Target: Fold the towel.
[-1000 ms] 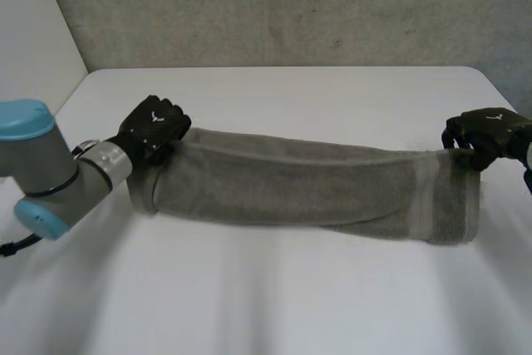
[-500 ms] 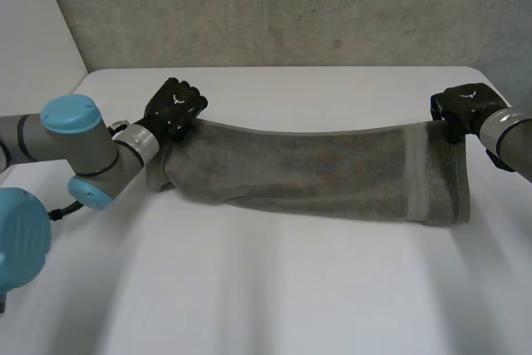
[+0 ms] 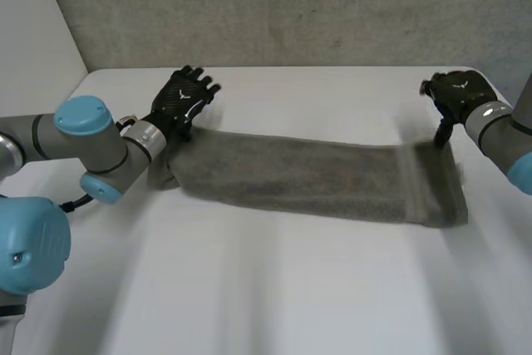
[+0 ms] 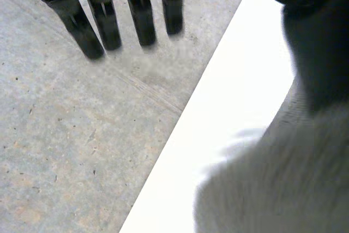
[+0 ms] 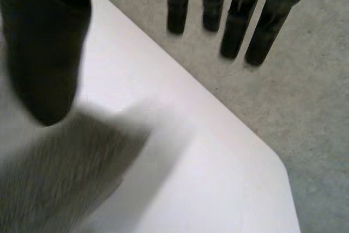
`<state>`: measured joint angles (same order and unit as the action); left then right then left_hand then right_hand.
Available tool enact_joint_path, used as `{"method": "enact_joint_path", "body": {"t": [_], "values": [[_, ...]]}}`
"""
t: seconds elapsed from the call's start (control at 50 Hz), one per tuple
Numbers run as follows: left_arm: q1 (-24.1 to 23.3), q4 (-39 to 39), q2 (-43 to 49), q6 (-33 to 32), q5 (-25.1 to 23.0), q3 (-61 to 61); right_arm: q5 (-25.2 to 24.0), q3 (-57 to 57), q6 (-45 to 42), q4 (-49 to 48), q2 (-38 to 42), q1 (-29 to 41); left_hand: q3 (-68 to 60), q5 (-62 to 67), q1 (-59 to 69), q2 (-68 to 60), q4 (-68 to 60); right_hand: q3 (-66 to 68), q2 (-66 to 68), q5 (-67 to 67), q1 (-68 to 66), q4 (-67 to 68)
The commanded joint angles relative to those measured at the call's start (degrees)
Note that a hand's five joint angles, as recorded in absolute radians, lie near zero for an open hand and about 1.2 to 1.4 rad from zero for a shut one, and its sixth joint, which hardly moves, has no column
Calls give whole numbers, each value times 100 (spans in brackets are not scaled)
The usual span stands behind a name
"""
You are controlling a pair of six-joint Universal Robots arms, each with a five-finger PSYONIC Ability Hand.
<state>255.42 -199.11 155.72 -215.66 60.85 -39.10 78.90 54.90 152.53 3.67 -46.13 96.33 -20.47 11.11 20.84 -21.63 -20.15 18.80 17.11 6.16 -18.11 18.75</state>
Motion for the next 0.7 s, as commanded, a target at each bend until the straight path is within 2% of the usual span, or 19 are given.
{"method": "enact_joint_path", "body": {"t": [0.02,0.22,0.26,0.3,0.44,0.54,0.7], "values": [[-98,56,-384,208,14,-151,-33,-50,66,46,-535,114,975,-1039,-1012,1092,943,-880,-711,-616,811,-875],[-71,21,-1738,1105,32,-1240,-77,924,251,-7,-1827,219,958,-1022,-996,1075,926,-880,-711,-616,811,-875],[-36,30,-2324,1402,58,-1887,-68,1181,251,2,-2040,228,908,-972,-945,1025,876,-880,-711,-616,811,-875],[-28,4,-2605,1482,49,-2256,-59,1732,207,2,-2469,263,841,-905,-878,958,809,-880,-711,-616,811,-875],[-10,-32,-3206,1465,67,-3622,-51,2840,163,-24,-2883,175,638,-703,-676,755,606,-880,-711,-616,811,-875],[8,-41,-3232,1395,137,-4202,-103,3616,145,-200,-2937,140,420,-484,-457,536,388,171,341,436,-240,176],[148,-172,-3162,1316,1094,-4554,-156,4644,145,-982,-2928,-282,-504,440,467,-388,-536,1147,1316,1411,-1216,1152]]}}
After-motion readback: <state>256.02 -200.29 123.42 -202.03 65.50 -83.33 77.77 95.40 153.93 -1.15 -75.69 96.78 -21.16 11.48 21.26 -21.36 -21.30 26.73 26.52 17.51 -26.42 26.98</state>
